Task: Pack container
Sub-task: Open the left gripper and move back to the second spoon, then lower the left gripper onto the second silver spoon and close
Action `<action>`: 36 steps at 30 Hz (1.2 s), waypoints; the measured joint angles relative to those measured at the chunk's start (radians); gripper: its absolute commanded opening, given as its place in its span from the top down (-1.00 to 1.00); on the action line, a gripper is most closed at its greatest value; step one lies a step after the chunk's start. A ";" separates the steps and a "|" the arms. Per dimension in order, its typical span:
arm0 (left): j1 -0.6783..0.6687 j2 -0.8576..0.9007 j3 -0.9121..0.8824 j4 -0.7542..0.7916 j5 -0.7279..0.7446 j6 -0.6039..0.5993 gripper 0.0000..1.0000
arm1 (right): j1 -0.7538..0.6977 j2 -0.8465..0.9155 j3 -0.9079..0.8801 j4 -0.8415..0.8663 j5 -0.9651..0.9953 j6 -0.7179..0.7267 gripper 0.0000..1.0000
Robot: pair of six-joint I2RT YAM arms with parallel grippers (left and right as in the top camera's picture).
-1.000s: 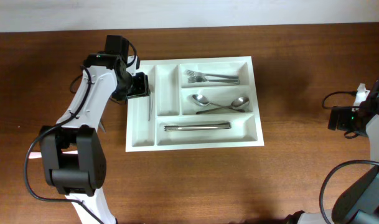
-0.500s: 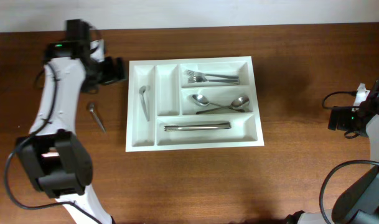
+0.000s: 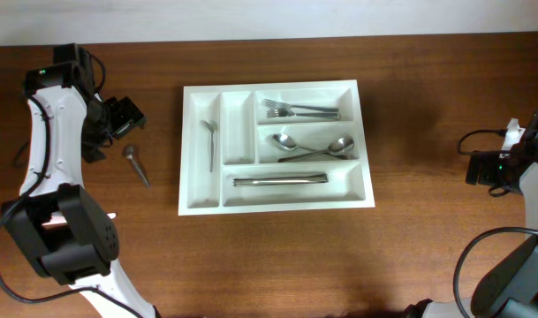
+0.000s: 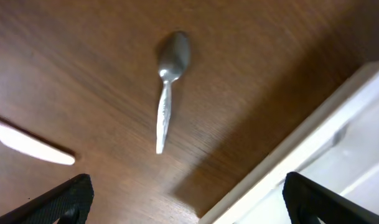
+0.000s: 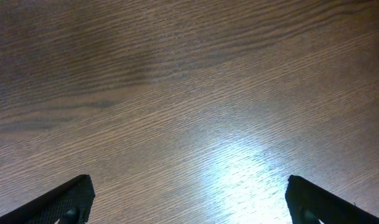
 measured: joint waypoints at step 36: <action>0.014 0.261 0.000 0.069 -0.008 0.002 -0.98 | 0.000 0.000 0.000 0.000 0.000 -0.001 -0.98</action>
